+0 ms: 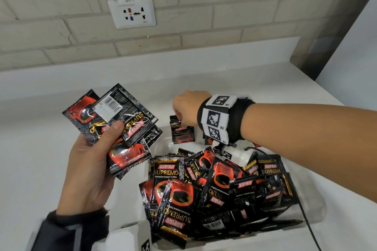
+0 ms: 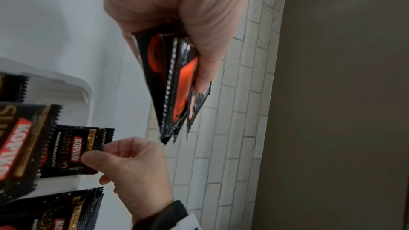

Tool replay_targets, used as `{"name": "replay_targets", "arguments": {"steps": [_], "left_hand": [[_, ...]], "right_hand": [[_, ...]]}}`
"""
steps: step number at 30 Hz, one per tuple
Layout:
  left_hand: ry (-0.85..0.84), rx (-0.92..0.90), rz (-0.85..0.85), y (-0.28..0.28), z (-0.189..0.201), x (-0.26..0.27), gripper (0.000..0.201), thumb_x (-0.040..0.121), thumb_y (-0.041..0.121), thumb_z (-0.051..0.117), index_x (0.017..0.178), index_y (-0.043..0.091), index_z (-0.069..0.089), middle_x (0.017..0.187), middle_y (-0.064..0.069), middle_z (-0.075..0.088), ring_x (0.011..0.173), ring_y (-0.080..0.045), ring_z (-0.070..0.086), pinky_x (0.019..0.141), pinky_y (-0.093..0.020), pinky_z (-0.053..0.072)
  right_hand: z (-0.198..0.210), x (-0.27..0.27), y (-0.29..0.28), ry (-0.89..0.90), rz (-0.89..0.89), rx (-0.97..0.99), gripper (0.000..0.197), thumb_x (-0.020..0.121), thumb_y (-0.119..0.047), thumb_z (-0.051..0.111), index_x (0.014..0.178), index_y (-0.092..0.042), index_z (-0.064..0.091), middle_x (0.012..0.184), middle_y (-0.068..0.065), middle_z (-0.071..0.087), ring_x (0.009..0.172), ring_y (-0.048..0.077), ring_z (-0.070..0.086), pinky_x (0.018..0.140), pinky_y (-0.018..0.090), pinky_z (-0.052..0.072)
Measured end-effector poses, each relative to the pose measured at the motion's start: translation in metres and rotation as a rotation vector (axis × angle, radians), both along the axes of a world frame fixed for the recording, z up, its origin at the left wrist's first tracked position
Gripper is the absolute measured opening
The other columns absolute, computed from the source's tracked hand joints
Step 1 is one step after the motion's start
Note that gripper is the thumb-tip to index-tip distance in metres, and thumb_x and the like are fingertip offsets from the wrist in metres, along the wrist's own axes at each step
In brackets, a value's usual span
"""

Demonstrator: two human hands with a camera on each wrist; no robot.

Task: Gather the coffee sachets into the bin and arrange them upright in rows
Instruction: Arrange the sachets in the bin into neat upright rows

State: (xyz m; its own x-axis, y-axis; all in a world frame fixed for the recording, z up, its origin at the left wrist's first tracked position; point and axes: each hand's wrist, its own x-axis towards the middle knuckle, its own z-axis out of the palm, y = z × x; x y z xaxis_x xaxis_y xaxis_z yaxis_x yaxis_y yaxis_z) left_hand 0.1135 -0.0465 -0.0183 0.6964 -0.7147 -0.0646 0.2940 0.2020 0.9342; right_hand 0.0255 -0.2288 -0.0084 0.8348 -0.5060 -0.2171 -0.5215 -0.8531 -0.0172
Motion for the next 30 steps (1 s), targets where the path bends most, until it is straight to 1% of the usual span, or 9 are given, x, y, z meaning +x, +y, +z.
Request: {"name": "replay_targets", "arguments": {"steps": [11,14,17,19,21,23,25,28,30], "left_hand": [[-0.019,0.010,-0.015,0.001,-0.003,0.003,0.020,0.082,0.011,0.056,0.098,0.022,0.063,0.080,0.004,0.074,0.065,-0.011,0.070,0.051,-0.026,0.057],[-0.018,0.000,-0.018,0.001,-0.002,0.002,0.020,0.083,0.011,0.056,0.098,0.022,0.064,0.081,0.003,0.074,0.066,-0.011,0.070,0.050,-0.026,0.056],[-0.020,-0.014,-0.041,-0.001,-0.001,-0.001,0.023,0.079,0.012,0.059,0.099,0.020,0.064,0.082,0.002,0.074,0.066,-0.012,0.071,0.049,-0.026,0.056],[-0.040,-0.010,-0.069,-0.004,0.000,-0.006,0.030,0.070,0.016,0.064,0.099,0.019,0.065,0.086,-0.001,0.074,0.068,-0.014,0.071,0.051,-0.028,0.056],[-0.071,-0.006,-0.108,-0.009,0.000,-0.013,0.039,0.056,0.024,0.073,0.095,0.021,0.067,0.091,-0.004,0.074,0.071,-0.016,0.071,0.055,-0.029,0.057],[-0.104,0.003,-0.159,-0.014,0.000,-0.022,0.050,0.044,0.033,0.083,0.092,0.024,0.070,0.095,-0.006,0.074,0.077,-0.019,0.072,0.059,-0.030,0.058],[-0.141,0.020,-0.196,-0.019,0.002,-0.032,0.072,0.034,0.045,0.090,0.099,0.023,0.068,0.099,-0.007,0.073,0.084,-0.023,0.071,0.062,-0.032,0.058],[-0.193,0.041,-0.217,-0.023,0.004,-0.045,0.085,0.034,0.049,0.089,0.109,0.017,0.063,0.102,-0.007,0.072,0.089,-0.026,0.071,0.068,-0.036,0.059],[-0.196,0.042,-0.212,-0.025,0.003,-0.050,0.069,0.046,0.037,0.087,0.107,0.016,0.062,0.101,-0.006,0.073,0.089,-0.025,0.070,0.074,-0.042,0.058]], "right_hand": [[0.005,-0.002,-0.002,-0.037,0.053,-0.064,0.024,0.079,-0.024,0.070,0.099,-0.013,0.064,0.099,0.005,0.065,0.087,0.024,0.063,0.052,0.023,0.039],[0.019,-0.006,-0.004,-0.088,0.012,-0.036,0.027,0.080,-0.030,0.069,0.102,-0.016,0.061,0.102,0.001,0.062,0.089,0.021,0.060,0.062,0.027,0.040],[0.043,-0.014,-0.004,-0.208,-0.045,-0.018,0.017,0.085,-0.032,0.064,0.097,-0.020,0.061,0.091,-0.004,0.057,0.083,0.016,0.054,0.062,0.025,0.034],[0.060,-0.022,-0.003,-0.300,-0.079,0.065,0.013,0.086,-0.035,0.061,0.089,-0.022,0.060,0.081,-0.008,0.055,0.079,0.014,0.055,0.065,0.024,0.037],[0.072,-0.032,0.001,-0.382,-0.106,0.250,0.022,0.088,-0.042,0.056,0.082,-0.021,0.057,0.072,-0.010,0.057,0.064,0.011,0.055,0.058,0.021,0.039],[0.077,-0.044,0.008,-0.415,-0.138,0.430,0.029,0.086,-0.052,0.052,0.080,-0.023,0.055,0.074,-0.008,0.062,0.057,0.007,0.056,0.050,0.018,0.039],[0.074,-0.056,0.016,-0.399,-0.164,0.568,0.032,0.080,-0.054,0.056,0.089,-0.024,0.056,0.079,-0.008,0.064,0.059,0.005,0.059,0.048,0.018,0.042],[0.061,-0.071,0.021,-0.420,-0.170,0.686,0.023,0.076,-0.036,0.070,0.084,-0.018,0.058,0.069,-0.007,0.060,0.054,0.004,0.056,0.045,0.017,0.043],[0.057,-0.079,0.019,-0.472,-0.203,0.717,0.020,0.076,-0.024,0.073,0.073,-0.016,0.055,0.061,-0.007,0.058,0.047,0.001,0.053,0.043,0.015,0.042]]}}
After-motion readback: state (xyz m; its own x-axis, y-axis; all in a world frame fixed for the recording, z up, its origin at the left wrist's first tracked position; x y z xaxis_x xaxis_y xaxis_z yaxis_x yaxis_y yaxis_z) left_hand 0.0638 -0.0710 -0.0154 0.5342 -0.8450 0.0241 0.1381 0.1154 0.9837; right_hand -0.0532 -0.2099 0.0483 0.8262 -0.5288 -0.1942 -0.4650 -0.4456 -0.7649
